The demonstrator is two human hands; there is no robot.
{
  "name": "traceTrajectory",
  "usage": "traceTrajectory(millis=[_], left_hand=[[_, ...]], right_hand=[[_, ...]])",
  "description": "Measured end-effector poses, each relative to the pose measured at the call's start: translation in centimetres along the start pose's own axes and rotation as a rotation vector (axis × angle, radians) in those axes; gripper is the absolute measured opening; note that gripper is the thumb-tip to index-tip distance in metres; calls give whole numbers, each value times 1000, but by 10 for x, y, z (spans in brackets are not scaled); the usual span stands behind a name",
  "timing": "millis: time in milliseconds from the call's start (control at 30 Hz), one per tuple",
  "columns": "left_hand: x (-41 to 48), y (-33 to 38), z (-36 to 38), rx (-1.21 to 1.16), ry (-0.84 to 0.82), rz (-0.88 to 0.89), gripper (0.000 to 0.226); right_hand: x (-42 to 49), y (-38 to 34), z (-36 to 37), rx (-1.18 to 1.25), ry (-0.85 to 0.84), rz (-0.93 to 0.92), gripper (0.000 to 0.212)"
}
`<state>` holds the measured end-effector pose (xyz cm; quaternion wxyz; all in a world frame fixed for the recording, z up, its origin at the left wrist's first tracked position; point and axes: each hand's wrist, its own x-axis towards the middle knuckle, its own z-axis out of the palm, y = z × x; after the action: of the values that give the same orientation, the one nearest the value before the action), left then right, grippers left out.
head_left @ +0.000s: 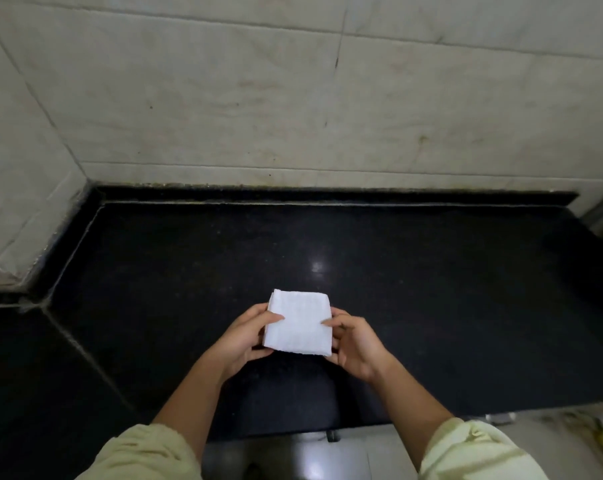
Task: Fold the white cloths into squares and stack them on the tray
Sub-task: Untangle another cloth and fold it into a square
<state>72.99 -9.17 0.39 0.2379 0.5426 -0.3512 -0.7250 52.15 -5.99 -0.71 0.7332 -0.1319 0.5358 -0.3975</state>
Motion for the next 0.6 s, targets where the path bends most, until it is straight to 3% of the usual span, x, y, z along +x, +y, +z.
traceTrajectory(millis=[300,600], left_hand=[[25,26,163,160,-148,61,29],[41,39,370,168,-283,145,32]], right_hand=[[-72,-70,-138,1,121,-151,47],[-169,-144,-309,-20,230,-294,45]])
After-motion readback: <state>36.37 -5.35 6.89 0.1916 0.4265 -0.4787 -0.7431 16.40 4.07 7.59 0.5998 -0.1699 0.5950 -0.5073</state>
